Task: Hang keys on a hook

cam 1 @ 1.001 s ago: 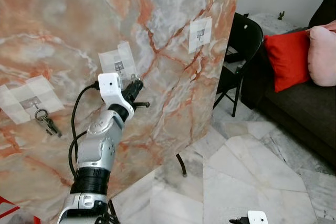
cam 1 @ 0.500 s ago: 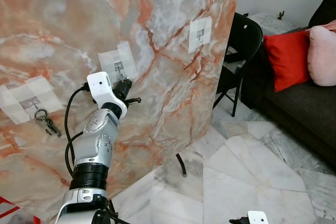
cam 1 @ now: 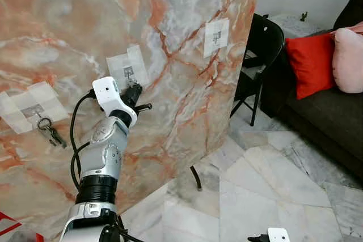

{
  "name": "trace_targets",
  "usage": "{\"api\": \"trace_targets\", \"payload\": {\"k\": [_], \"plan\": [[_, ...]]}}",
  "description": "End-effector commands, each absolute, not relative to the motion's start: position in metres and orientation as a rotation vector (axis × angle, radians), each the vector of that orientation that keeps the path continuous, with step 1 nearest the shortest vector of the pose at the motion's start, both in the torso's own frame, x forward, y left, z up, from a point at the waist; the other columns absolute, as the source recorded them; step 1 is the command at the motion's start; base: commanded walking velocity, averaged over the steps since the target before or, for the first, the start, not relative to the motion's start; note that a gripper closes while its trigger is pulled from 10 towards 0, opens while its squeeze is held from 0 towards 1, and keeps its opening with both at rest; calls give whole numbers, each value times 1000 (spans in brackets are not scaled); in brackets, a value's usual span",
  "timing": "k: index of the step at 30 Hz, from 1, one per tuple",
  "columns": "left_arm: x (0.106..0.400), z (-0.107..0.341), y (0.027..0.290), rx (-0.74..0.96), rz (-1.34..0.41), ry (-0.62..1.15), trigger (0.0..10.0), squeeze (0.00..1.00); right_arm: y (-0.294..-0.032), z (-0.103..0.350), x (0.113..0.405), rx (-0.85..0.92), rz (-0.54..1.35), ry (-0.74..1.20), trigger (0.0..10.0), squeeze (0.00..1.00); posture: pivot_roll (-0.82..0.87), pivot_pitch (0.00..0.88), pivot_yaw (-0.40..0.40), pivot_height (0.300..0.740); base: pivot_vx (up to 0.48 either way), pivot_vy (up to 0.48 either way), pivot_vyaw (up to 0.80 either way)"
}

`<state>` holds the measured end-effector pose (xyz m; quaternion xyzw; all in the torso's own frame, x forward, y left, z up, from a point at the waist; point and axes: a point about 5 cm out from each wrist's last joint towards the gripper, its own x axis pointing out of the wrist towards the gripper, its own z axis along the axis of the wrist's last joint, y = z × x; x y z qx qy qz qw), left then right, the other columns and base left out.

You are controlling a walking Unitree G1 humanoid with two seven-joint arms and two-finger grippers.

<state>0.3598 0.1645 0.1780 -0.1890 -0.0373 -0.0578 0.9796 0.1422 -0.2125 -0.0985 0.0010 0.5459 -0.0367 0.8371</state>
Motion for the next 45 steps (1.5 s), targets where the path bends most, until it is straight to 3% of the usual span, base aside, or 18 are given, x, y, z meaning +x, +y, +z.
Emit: {"api": "trace_targets", "payload": {"k": [1, 10, 17, 18, 19, 30, 45], "plan": [[362, 177, 164, -395, -118, -65, 10000, 0, -213, -99, 142, 3, -85, 1157, 10000, 0, 67, 0, -46, 726, 0, 0, 0], [361, 172, 162, -506, -122, -37, 10000, 0, -212, -99, 141, 5, -85, 1158, 10000, 0, 64, 0, -44, 726, 0, 0, 0], [361, 172, 162, -500, -125, -41, 10000, 0, -212, -99, 141, 5, -86, 1157, 10000, 0, 64, 0, -44, 726, 0, 0, 0], [361, 173, 162, -495, -132, -50, 10000, 894, -212, -99, 141, 4, -86, 1157, 10000, 0, 66, 0, -46, 726, 0, 0, 0], [361, 173, 162, -491, -135, -55, 10000, 1000, -212, -99, 141, 3, -85, 1157, 10000, 0, 66, 0, -46, 726, 0, 0, 0], [359, 172, 163, -463, -141, -53, 10000, 1000, -213, -99, 141, 2, -86, 1158, 10000, 0, 65, 0, -47, 726, 0, 0, 0], [321, 133, 202, -214, -73, 97, 10000, 1000, -213, -99, 140, -1, -82, 1163, 10000, 0, 77, 0, -43, 726, 0, 0, 0]]}}
